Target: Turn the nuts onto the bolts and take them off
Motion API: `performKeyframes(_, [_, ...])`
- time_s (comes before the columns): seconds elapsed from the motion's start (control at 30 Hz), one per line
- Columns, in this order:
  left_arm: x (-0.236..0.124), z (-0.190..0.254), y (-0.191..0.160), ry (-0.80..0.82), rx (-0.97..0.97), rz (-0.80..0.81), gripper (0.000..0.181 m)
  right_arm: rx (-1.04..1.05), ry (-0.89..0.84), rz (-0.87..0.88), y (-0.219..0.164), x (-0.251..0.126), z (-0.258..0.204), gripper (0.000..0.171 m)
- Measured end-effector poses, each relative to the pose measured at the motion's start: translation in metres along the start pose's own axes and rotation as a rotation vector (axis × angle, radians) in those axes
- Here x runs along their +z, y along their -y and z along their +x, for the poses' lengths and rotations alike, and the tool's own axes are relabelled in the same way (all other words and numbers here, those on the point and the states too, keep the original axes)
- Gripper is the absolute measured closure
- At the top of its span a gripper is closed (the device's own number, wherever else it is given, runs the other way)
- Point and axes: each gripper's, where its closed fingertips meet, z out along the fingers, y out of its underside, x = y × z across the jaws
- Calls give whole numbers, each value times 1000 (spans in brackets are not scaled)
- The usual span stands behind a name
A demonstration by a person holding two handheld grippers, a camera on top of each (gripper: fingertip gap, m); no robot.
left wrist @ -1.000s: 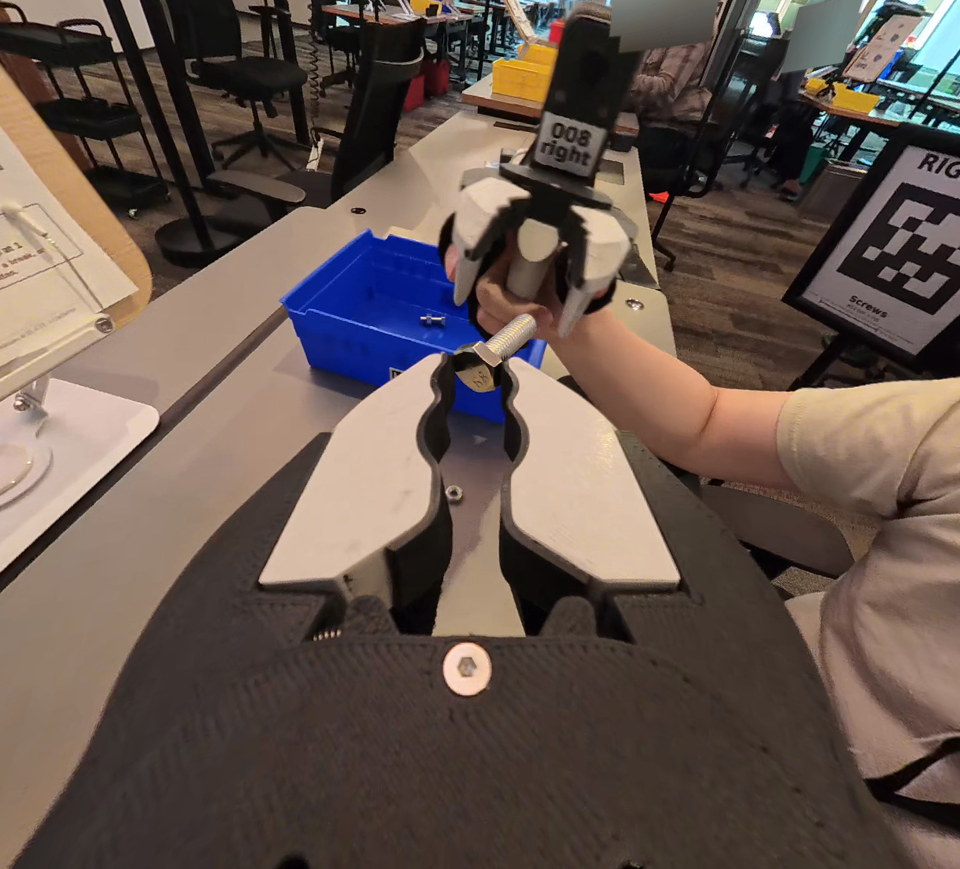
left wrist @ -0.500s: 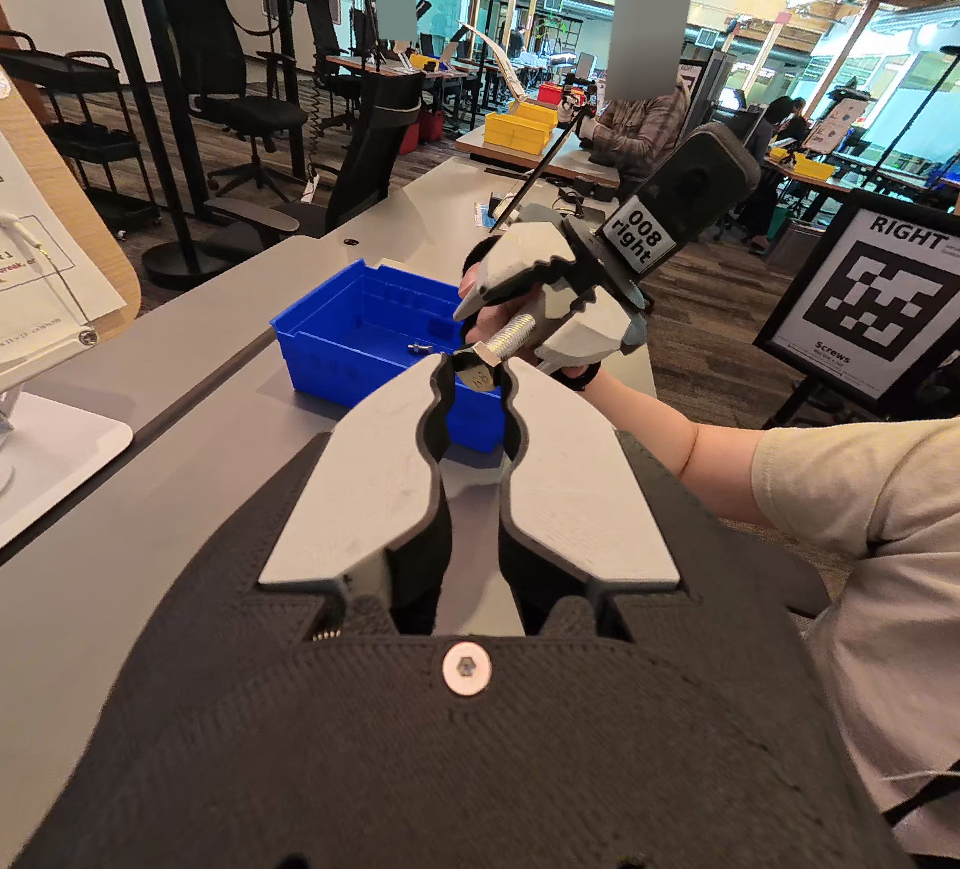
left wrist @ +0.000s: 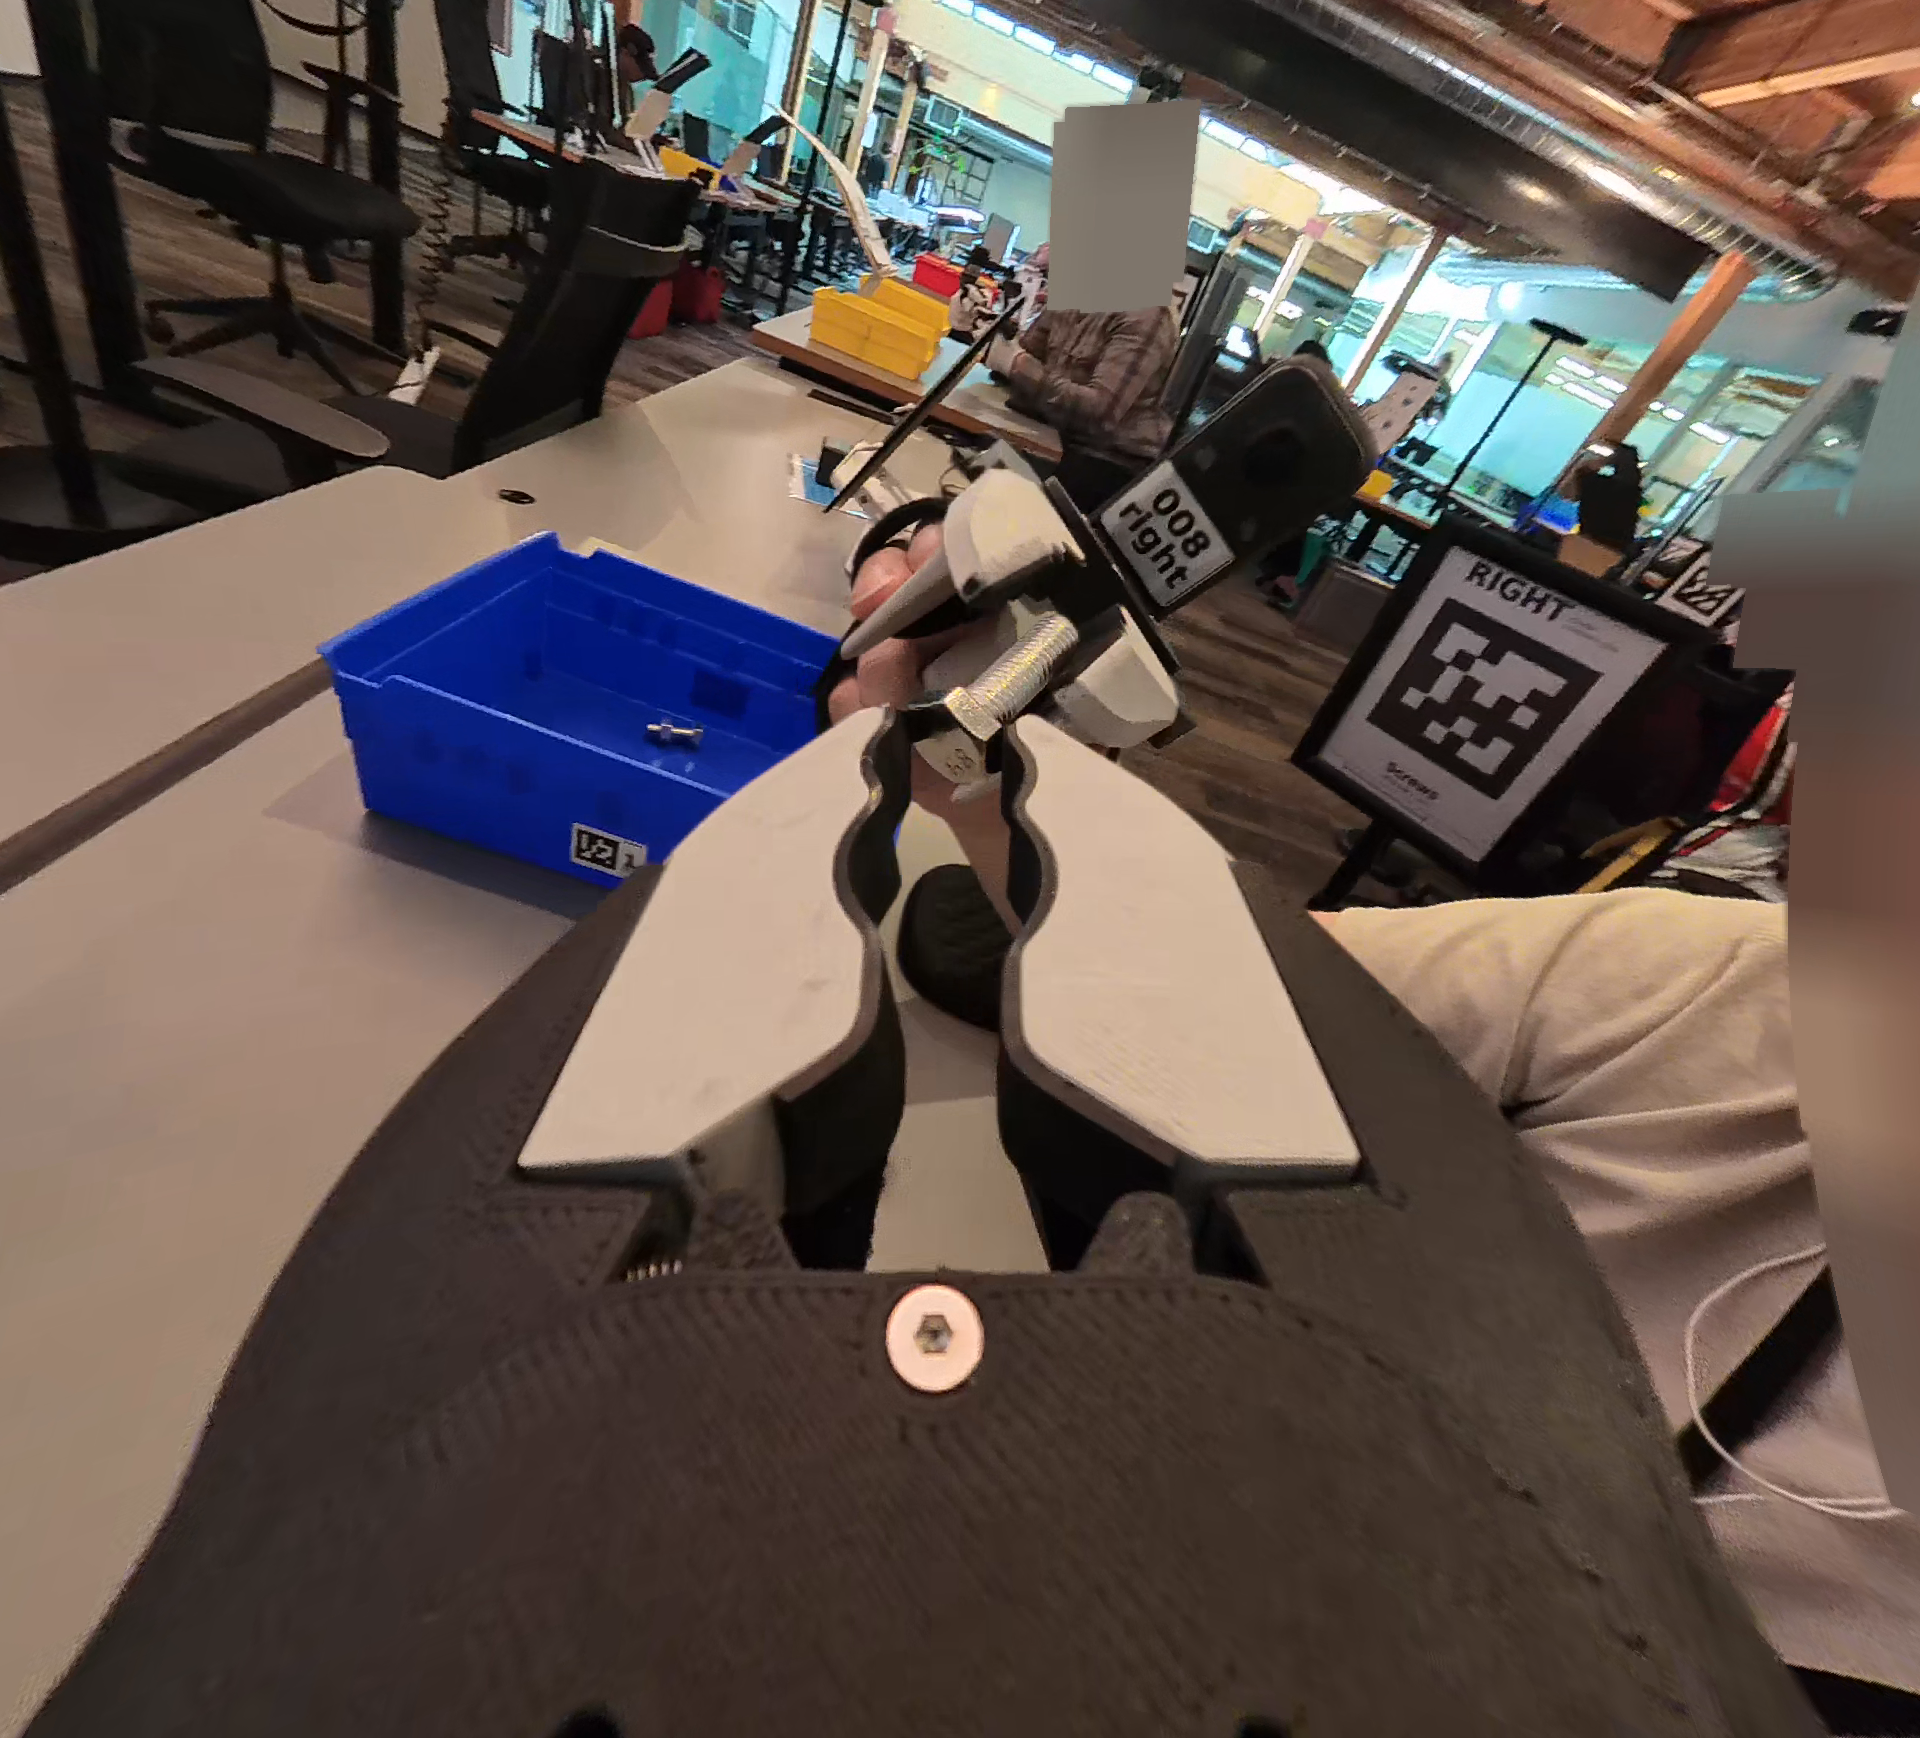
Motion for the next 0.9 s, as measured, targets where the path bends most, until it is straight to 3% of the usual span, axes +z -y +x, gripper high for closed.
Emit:
performKeyframes(0.07, [1,2,-1,-22,-18,0,165,-5,25,-7,1,0,-5,161])
performKeyframes(0.23, [2,4,-4,-32,48,-11,160,74,34,-80,3,-2,0,161])
performKeyframes(0.33, [-1,-13,-9,126,225,-74,114,214,39,-131,-1,-8,11,161])
performKeyframes(0.4, [-3,-21,-10,230,353,-79,106,332,90,-178,-6,-12,12,160])
performKeyframes(0.5, [-1,-19,-10,309,502,-50,108,435,157,-268,-15,-19,7,161])
performKeyframes(0.63, [12,-22,-28,317,564,-150,103,453,205,-367,-22,-26,-2,161])
performKeyframes(0.77, [22,-12,-34,244,589,-126,127,397,220,-445,-29,-29,-9,161])
performKeyframes(0.9, [26,-11,-45,202,554,-184,132,335,229,-491,-34,-29,-13,160])
